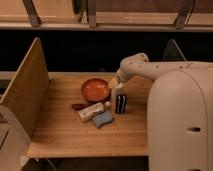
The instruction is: Place the ceramic cup over the eraser
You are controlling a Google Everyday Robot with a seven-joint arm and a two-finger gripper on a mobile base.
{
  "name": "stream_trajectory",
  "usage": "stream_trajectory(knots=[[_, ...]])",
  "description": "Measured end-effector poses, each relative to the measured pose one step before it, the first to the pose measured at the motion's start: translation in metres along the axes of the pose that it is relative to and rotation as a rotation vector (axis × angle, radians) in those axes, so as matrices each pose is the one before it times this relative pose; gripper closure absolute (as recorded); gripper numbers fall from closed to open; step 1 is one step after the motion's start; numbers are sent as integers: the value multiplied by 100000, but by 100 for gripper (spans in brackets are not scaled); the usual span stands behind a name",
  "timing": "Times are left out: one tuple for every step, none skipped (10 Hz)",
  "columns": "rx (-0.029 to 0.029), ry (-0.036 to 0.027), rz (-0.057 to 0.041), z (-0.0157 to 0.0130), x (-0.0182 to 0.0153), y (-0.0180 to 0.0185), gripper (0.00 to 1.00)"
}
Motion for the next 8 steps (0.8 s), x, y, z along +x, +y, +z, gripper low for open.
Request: stream_trajectory(knots=[[-1509, 630, -1054, 535, -411, 425, 20], [-1454, 1500, -1099, 742, -185, 318, 20], [-668, 3115, -383, 1012, 498, -141, 20], [75, 2637, 324, 773, 507, -409, 20], [311, 2005, 651, 571, 401, -519, 20], [116, 2553, 1311, 774, 382, -642, 20], [-458, 1592, 996, 553, 204, -207, 20], [-1409, 2183, 796, 740, 270, 159, 20]])
